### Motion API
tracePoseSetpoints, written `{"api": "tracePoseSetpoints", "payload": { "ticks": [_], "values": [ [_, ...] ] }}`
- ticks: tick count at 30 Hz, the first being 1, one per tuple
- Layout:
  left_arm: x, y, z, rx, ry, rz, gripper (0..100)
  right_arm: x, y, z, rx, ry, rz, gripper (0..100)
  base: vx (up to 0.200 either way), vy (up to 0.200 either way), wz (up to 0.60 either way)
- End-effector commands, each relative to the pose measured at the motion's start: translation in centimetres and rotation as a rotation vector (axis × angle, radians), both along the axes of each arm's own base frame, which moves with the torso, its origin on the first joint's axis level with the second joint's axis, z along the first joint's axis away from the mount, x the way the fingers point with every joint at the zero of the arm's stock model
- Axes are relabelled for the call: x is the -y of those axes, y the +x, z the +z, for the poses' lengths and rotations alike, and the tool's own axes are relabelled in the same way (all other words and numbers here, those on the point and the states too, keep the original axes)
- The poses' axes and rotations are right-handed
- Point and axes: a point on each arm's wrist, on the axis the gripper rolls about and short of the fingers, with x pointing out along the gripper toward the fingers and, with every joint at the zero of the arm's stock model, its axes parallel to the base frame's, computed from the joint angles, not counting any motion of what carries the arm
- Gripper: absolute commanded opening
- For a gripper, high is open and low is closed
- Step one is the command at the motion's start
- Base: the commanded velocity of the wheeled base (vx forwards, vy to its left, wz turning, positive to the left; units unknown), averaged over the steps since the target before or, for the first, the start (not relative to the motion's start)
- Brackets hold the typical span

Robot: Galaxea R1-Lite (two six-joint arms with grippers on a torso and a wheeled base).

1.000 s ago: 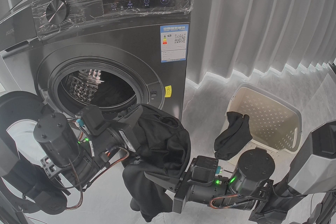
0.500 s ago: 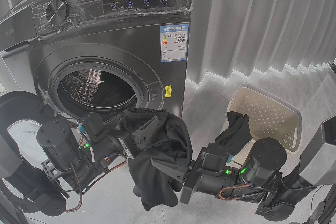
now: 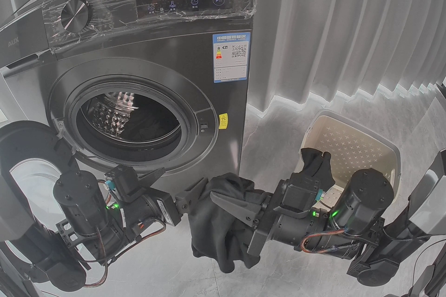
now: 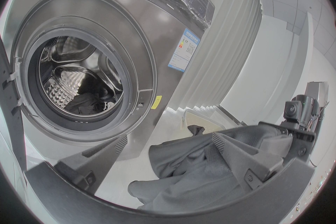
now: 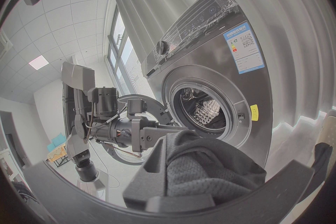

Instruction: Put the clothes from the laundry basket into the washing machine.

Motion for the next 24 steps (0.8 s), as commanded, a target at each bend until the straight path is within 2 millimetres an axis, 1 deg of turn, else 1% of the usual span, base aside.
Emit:
{"api": "tracePoseSetpoints", "payload": {
  "ticks": [1,3,5,9,11,12,15,16,24],
  "values": [
    [-0.1,-0.1,-0.5,-0.012,0.011,-0.001,100,0.7,0.2,0.6,0.01,0.013,-0.019,0,0.0,0.0,0.0],
    [-0.3,-0.1,-0.3,-0.001,0.003,0.002,100,1.2,0.3,0.8,0.015,0.015,-0.038,0,0.0,0.0,0.0],
    [-0.9,-0.1,-0.4,0.009,0.004,0.011,100,2.6,0.6,2.0,0.039,0.045,-0.071,0,0.0,0.0,0.0],
    [-1.6,-1.2,-0.8,0.005,0.026,-0.076,100,4.0,0.9,3.7,0.079,0.085,-0.103,0,0.0,0.0,0.0],
    [-1.7,-1.3,-0.8,0.004,0.03,-0.09,100,4.1,0.8,3.9,0.082,0.091,-0.103,0,0.0,0.0,0.0],
    [-1.7,-1.8,-0.6,0.011,0.028,-0.132,100,4.3,0.7,4.1,0.078,0.1,-0.102,0,0.0,0.0,0.0],
    [-1.8,-2.6,-1.0,-0.008,0.045,-0.168,100,4.0,0.6,4.3,0.082,0.11,-0.094,0,0.0,0.0,0.0],
    [-1.5,-3.0,-1.2,-0.01,0.062,-0.195,100,3.9,0.6,4.3,0.081,0.11,-0.092,0,0.0,0.0,0.0],
    [0.2,-3.6,-1.7,0.018,0.118,-0.273,100,3.2,0.4,4.4,0.08,0.123,-0.075,0,0.0,0.0,0.0]
  ]
}}
